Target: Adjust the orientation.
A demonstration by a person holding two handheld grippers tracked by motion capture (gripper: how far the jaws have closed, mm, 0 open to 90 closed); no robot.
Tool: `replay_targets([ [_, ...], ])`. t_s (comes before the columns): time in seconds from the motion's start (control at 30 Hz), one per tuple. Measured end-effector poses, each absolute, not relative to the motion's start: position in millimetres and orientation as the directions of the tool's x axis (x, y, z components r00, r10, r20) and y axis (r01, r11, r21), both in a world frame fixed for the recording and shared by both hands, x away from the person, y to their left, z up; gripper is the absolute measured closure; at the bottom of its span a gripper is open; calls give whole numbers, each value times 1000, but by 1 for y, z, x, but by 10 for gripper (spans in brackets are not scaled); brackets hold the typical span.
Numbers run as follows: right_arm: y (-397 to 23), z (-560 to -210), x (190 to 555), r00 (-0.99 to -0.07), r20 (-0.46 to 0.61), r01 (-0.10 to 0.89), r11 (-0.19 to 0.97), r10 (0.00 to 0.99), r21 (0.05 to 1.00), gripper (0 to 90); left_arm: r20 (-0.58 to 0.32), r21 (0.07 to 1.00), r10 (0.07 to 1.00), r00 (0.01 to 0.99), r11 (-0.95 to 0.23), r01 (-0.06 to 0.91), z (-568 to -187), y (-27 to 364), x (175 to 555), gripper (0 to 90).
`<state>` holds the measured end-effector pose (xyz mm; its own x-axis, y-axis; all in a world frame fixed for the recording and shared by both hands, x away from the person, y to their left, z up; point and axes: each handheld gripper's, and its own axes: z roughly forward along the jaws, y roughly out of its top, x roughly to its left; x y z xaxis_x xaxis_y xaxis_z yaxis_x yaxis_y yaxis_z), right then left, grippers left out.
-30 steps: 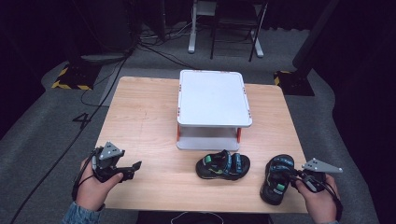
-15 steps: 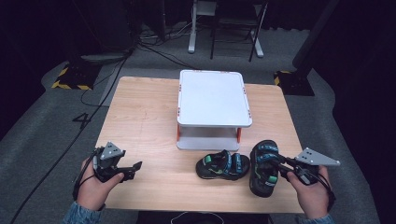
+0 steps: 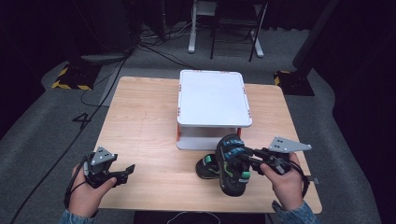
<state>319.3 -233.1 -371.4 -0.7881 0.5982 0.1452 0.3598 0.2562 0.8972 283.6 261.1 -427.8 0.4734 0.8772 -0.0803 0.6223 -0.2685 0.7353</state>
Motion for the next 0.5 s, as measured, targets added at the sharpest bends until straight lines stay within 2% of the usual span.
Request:
replay_targets([
  [0.2,-197,-374,340,-804,168,366,252,570,896,737,-79,737,883,463,-261,623,-427,265,282,239],
  [0.5,-156,-385,369,-790,174,380,248,588,891,736,-85,739,880,468,-259,622,-428,267,285,239],
])
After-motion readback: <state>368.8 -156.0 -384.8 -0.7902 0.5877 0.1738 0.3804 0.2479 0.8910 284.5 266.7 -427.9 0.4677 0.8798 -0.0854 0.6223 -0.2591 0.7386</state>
